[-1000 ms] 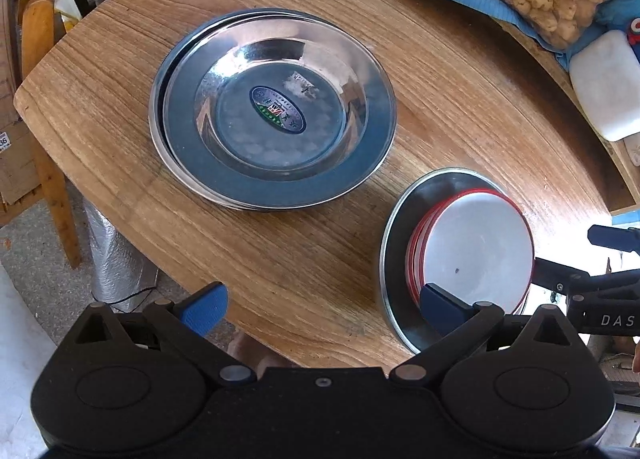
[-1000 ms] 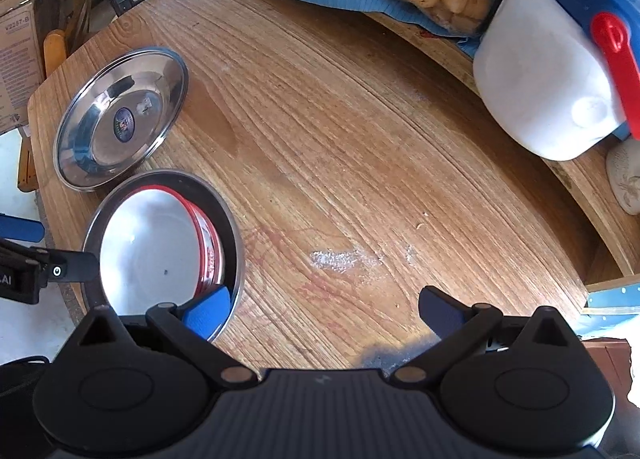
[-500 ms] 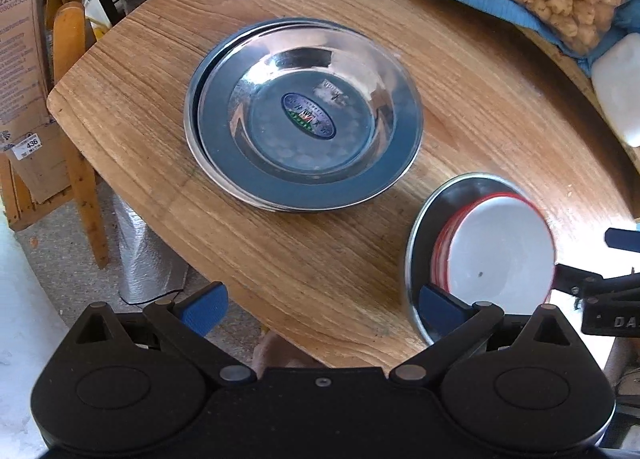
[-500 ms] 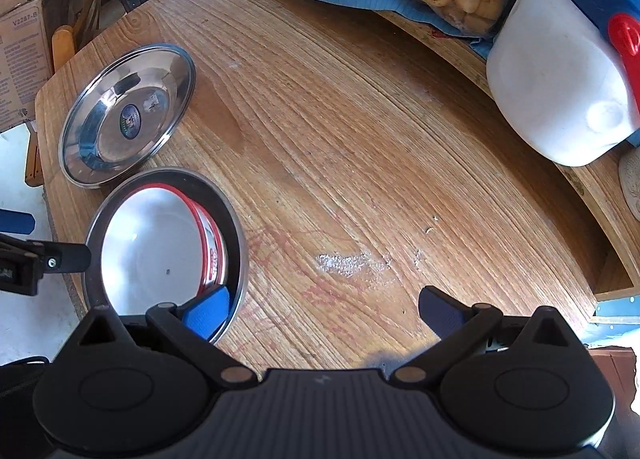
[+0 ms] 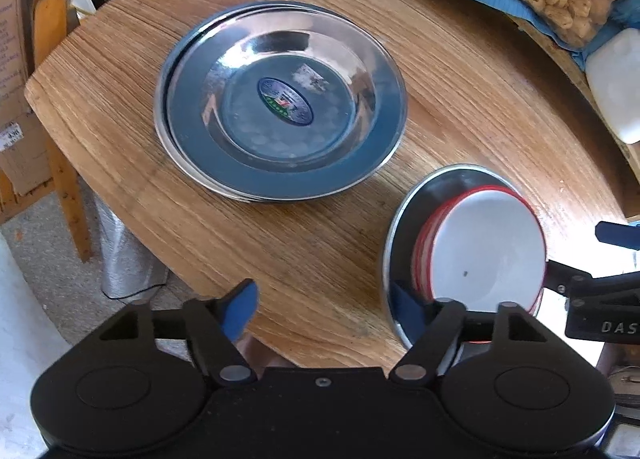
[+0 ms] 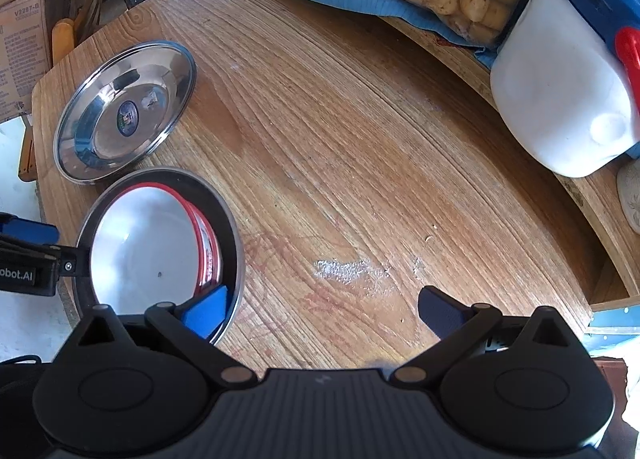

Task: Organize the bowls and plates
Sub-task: 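Grasp the deep steel bowl rim with the left gripper while the right gripper grasps it too, then lift the steel bowl with both grippers and carry it over the steel plate stack, then lower the steel bowl onto the plate stack and open both grippers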

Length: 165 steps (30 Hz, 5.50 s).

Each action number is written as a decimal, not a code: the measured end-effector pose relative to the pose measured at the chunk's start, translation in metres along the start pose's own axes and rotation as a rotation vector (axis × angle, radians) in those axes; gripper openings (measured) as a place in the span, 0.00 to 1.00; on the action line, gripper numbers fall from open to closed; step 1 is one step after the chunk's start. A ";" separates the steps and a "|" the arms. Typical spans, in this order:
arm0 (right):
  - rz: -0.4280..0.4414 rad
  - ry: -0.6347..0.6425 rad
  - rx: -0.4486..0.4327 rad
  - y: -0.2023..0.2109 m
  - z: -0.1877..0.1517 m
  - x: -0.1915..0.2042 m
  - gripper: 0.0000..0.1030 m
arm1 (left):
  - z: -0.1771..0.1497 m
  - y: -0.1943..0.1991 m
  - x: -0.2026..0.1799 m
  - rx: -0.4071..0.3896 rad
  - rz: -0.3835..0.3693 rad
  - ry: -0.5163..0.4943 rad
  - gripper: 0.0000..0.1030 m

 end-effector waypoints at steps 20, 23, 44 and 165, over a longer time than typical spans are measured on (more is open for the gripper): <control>0.202 -0.173 0.043 0.000 -0.008 0.029 0.20 | -0.002 -0.001 -0.028 0.010 -0.130 -0.013 0.14; 0.205 -0.196 0.043 -0.002 -0.009 0.027 0.23 | -0.001 0.000 -0.027 0.011 -0.119 -0.033 0.14; 0.246 -0.352 0.023 -0.004 -0.015 0.026 0.10 | -0.003 0.001 -0.031 0.003 -0.116 -0.064 0.10; 0.161 -0.512 -0.018 -0.050 0.114 0.102 0.17 | 0.155 -0.002 0.090 -0.098 -0.149 -0.129 0.60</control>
Point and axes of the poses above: each gripper's, at about its wrist camera, not at the fingertips, and y roughly against the way its jaws point, x to its left, z to its top, the point moved 10 cm from there along -y, roughly the way its jaws point, and after that the axes turned 13 degrees about -x, right-handed, at the moved point
